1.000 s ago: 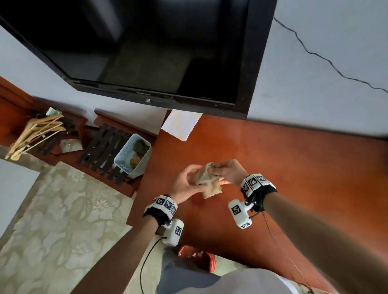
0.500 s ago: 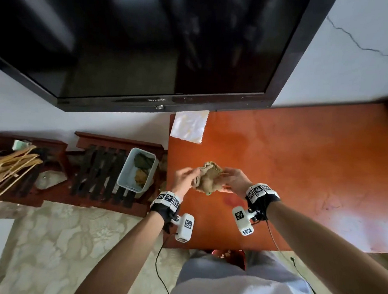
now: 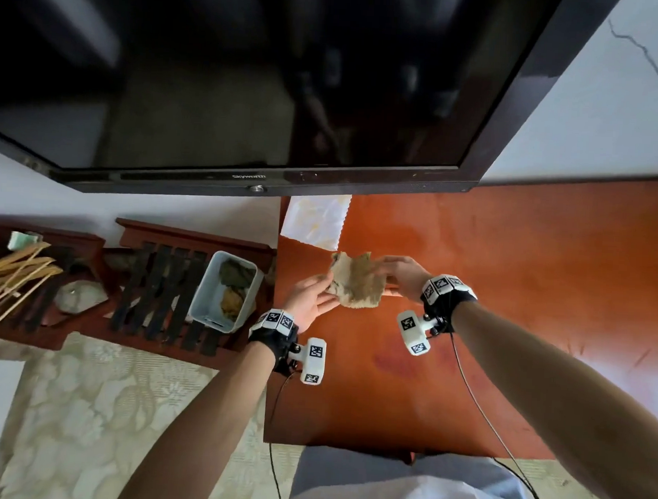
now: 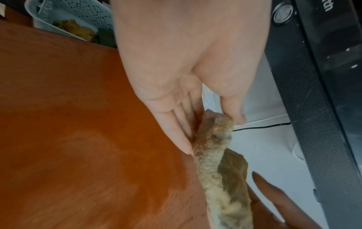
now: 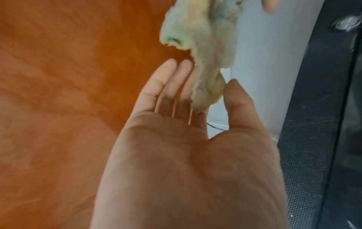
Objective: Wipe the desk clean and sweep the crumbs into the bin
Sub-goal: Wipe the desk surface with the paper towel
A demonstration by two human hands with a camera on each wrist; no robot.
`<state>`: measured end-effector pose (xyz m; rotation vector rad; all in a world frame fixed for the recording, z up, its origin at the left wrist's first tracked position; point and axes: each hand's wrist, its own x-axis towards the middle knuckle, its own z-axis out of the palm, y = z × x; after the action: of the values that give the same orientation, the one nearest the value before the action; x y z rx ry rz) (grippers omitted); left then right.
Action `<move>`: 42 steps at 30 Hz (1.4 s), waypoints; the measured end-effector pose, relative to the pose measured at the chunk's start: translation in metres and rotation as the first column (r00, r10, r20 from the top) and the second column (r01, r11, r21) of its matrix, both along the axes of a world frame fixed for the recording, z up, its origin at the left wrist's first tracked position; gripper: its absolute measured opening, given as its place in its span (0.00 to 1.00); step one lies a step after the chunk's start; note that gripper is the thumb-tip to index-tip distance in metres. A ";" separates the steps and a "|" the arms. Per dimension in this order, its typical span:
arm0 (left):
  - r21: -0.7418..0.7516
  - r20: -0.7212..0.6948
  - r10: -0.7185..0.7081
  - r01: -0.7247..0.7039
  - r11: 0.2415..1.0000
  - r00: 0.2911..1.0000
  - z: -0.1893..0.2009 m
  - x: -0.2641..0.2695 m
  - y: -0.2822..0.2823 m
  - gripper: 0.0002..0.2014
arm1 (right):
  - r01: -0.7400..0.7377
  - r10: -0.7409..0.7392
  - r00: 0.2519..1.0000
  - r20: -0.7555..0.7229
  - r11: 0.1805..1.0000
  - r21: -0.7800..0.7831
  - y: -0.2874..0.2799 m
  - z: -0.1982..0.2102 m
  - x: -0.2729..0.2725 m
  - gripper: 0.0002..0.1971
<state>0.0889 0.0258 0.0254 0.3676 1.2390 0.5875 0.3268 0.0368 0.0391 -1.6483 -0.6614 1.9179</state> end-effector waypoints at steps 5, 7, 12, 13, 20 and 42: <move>0.048 -0.046 -0.057 0.059 0.997 0.997 -0.010 0.012 0.024 0.12 | -0.185 0.176 0.974 0.143 0.982 0.047 0.032 -0.012 0.009 0.08; 0.028 -0.032 -0.040 0.041 0.999 0.999 -0.013 0.014 0.036 0.13 | -0.152 0.137 0.969 0.206 0.987 0.059 0.045 -0.017 0.014 0.07; 0.106 -0.219 -0.077 0.102 0.989 0.973 -0.026 0.018 0.073 0.14 | 0.018 -0.031 0.962 0.271 0.999 0.049 0.085 -0.032 0.027 0.08; 0.151 -0.410 -0.112 0.188 0.970 0.905 -0.030 0.018 0.081 0.14 | 0.058 -0.073 0.936 0.345 0.997 0.055 0.090 -0.036 0.028 0.09; 0.091 -0.986 -0.070 0.843 0.530 0.150 -0.040 0.017 0.133 0.13 | -0.084 -0.230 0.556 0.799 0.941 0.329 0.079 -0.046 0.024 0.21; 0.510 -0.830 0.380 0.278 0.814 0.409 0.004 -0.071 0.121 0.04 | -0.802 0.221 0.293 0.930 0.587 0.112 0.094 -0.070 -0.074 0.31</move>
<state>0.0177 0.1468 0.0291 1.3516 2.1529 0.8738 0.2529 0.1303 -0.0305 -1.9829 -2.2693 0.7757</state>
